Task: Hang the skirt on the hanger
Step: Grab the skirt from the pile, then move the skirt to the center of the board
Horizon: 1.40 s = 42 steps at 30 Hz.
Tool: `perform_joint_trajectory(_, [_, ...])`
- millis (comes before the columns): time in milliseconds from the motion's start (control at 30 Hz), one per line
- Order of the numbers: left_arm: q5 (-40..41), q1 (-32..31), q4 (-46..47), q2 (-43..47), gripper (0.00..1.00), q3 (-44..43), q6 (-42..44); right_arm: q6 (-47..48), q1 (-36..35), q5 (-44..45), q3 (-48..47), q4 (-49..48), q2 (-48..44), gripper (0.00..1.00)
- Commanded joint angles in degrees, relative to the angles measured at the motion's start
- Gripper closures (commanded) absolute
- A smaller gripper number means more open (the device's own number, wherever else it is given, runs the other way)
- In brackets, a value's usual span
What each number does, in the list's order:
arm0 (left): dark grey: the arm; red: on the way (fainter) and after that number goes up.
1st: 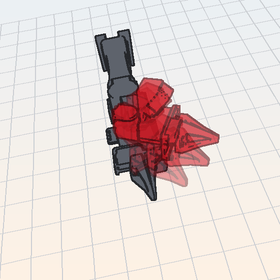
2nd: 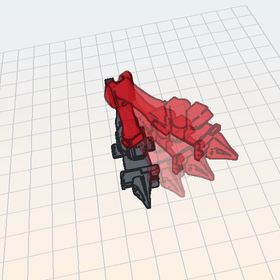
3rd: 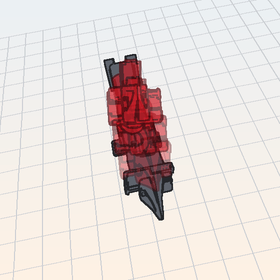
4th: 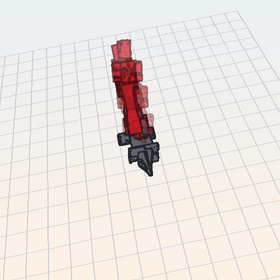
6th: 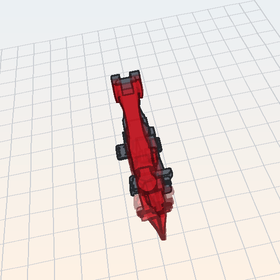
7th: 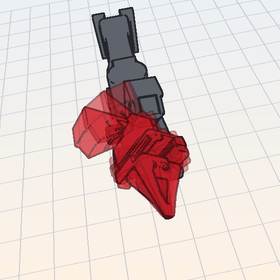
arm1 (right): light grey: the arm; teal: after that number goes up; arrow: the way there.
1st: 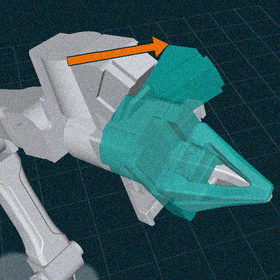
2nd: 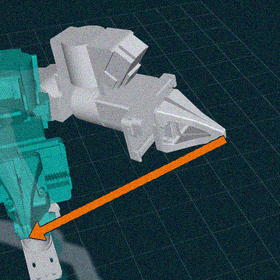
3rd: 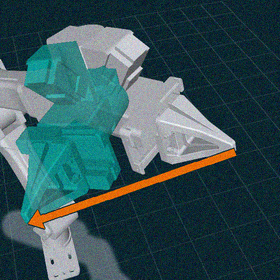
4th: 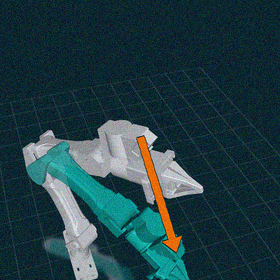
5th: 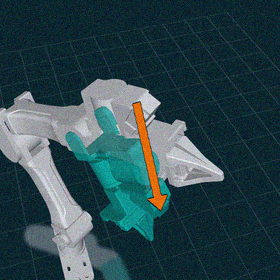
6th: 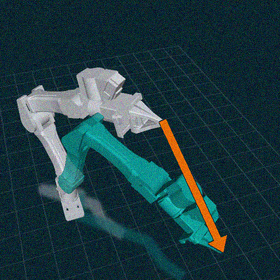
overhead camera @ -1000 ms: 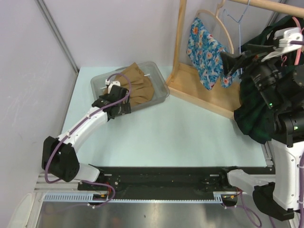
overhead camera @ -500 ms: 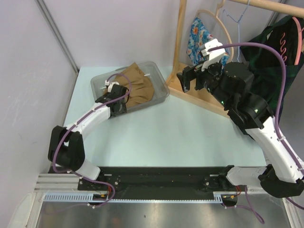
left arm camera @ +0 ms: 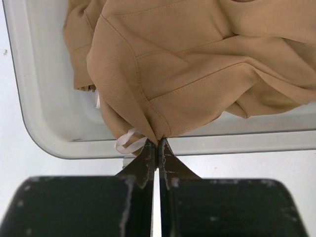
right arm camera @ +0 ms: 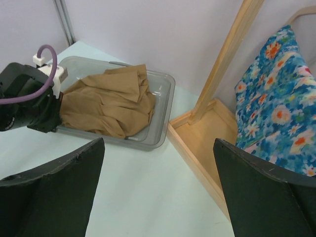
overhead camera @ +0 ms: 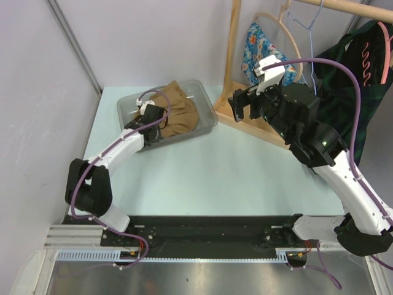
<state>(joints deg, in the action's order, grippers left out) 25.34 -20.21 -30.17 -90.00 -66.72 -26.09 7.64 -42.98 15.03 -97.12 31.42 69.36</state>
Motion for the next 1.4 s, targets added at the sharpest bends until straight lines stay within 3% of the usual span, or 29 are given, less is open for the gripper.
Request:
perform_joint_trajectory(0, [1.2, 0.4, 0.7, 2.1, 1.00, -3.4, -1.2, 0.4, -0.3, 1.1, 1.3, -2.5, -1.6, 0.04])
perform_joint_trajectory(400, [-4.5, -1.5, 3.8, 15.5, 1.00, -7.7, -1.7, -0.2, -0.3, 1.8, 4.2, -3.3, -3.3, 0.04])
perform_joint_trajectory(733, [-3.9, -7.3, 4.2, 24.1, 1.00, -22.6, 0.1, -1.7, -0.3, 3.7, 7.0, -4.3, -5.0, 0.00])
perform_joint_trajectory(1033, [-18.6, -8.1, -0.8, 22.1, 1.00, -42.9, 6.1, -1.4, -0.3, 3.9, 8.6, -6.2, -9.0, 0.00])
perform_joint_trajectory(1200, [-24.8, -8.3, -0.3, 23.2, 0.99, -45.1, 4.8, -1.7, -0.2, 4.0, 9.1, -5.5, -10.6, 0.00])
perform_joint_trajectory(1367, [-31.5, -10.1, 0.4, 22.8, 1.00, -41.7, 5.1, -2.3, 0.0, 3.3, 9.1, -4.3, -11.6, 0.00])
